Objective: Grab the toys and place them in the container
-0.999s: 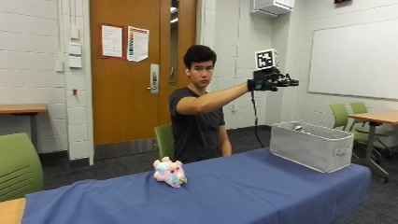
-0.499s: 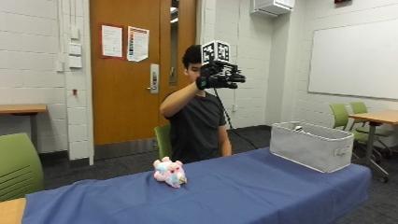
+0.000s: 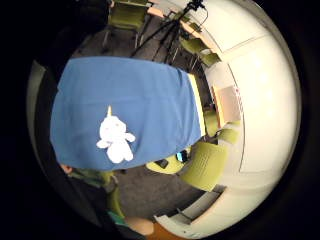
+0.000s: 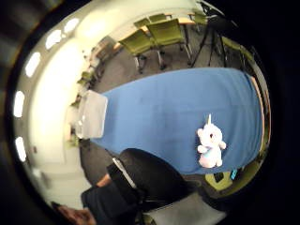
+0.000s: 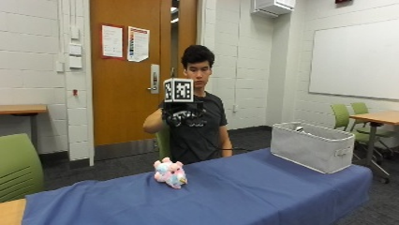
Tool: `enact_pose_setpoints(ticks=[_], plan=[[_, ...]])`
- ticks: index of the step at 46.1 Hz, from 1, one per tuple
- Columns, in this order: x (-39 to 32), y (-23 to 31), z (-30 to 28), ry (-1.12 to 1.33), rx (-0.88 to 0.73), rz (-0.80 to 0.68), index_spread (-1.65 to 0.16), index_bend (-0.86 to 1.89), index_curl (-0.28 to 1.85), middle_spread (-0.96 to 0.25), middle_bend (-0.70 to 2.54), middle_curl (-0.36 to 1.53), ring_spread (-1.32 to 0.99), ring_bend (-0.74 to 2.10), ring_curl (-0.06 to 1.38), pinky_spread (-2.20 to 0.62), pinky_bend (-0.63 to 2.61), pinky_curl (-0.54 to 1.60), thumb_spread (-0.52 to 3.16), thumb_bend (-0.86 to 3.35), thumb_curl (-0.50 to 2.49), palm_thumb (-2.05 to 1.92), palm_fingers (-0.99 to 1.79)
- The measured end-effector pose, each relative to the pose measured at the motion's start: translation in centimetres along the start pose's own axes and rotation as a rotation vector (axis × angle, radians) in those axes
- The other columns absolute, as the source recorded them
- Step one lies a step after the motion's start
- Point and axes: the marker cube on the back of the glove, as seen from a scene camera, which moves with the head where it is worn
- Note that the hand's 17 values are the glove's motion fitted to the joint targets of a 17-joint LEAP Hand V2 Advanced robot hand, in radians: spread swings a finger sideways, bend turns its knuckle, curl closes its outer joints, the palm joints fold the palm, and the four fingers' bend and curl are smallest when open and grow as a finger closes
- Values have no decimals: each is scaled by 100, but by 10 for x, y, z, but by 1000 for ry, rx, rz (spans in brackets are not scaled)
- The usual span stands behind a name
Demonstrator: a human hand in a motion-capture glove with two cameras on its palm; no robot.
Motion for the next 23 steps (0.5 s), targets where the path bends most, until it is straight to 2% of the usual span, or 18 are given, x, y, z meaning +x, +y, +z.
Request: enact_pose_setpoints(ticks=[2,4,16,23], plan=[[15,-5,24,-3,19,-144,-25,18,42,-10,25,42,-35,34,28,-6,66,29,88,-11,14,-16,3],[23,-7,45,-5,-5,-179,-26,19,42,-10,25,42,-35,33,28,-6,66,29,88,-11,14,-16,4],[42,2,148,-44,-148,-118,-26,16,42,-11,23,42,-36,29,28,-6,66,31,90,-10,15,-14,0],[48,11,184,-32,-212,-112,-26,10,38,-12,23,42,-36,27,28,-6,69,32,92,-9,15,-12,-5]])
